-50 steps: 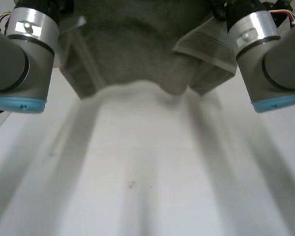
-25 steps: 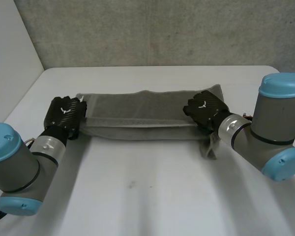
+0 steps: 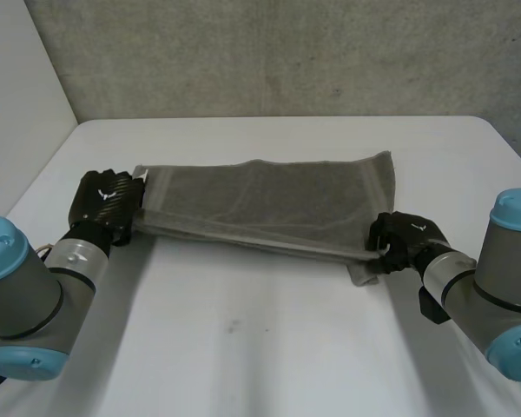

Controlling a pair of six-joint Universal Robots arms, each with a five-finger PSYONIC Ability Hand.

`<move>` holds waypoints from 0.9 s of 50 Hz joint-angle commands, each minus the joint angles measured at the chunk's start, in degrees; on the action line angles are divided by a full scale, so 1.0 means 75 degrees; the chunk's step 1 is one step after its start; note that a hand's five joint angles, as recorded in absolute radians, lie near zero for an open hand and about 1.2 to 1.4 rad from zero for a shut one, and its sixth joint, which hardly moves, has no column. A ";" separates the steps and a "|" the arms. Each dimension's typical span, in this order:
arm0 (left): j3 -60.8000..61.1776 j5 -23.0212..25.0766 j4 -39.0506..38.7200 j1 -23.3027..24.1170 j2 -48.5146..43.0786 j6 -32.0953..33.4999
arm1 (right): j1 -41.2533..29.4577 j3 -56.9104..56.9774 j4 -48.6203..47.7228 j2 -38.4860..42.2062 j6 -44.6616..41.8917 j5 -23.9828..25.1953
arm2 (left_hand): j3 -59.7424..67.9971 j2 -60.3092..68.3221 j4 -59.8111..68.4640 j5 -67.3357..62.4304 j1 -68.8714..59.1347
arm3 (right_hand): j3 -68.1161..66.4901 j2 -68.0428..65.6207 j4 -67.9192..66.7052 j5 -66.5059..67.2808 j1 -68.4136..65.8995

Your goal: Fold the towel.

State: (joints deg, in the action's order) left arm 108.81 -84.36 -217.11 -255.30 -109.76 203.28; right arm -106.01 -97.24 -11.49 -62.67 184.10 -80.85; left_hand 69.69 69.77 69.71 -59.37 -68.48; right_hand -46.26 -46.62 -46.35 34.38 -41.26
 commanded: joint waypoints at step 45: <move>-0.4905 0.0010 0.4890 0.0196 -0.1467 0.1068 | -0.0572 0.5859 0.2886 0.1593 -0.8187 -0.1431 | 0.1374 0.1364 0.1372 -0.1417 -0.1536 | -0.4499 -0.4451 -0.4486 0.4749 -0.5165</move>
State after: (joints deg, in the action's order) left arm 83.84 -84.41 -179.73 -253.52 -116.43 208.17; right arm -109.10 -63.08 20.31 -55.73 123.69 -88.04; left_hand 69.70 69.77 69.74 -59.37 -68.48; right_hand -67.98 -67.52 -68.16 56.99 -54.99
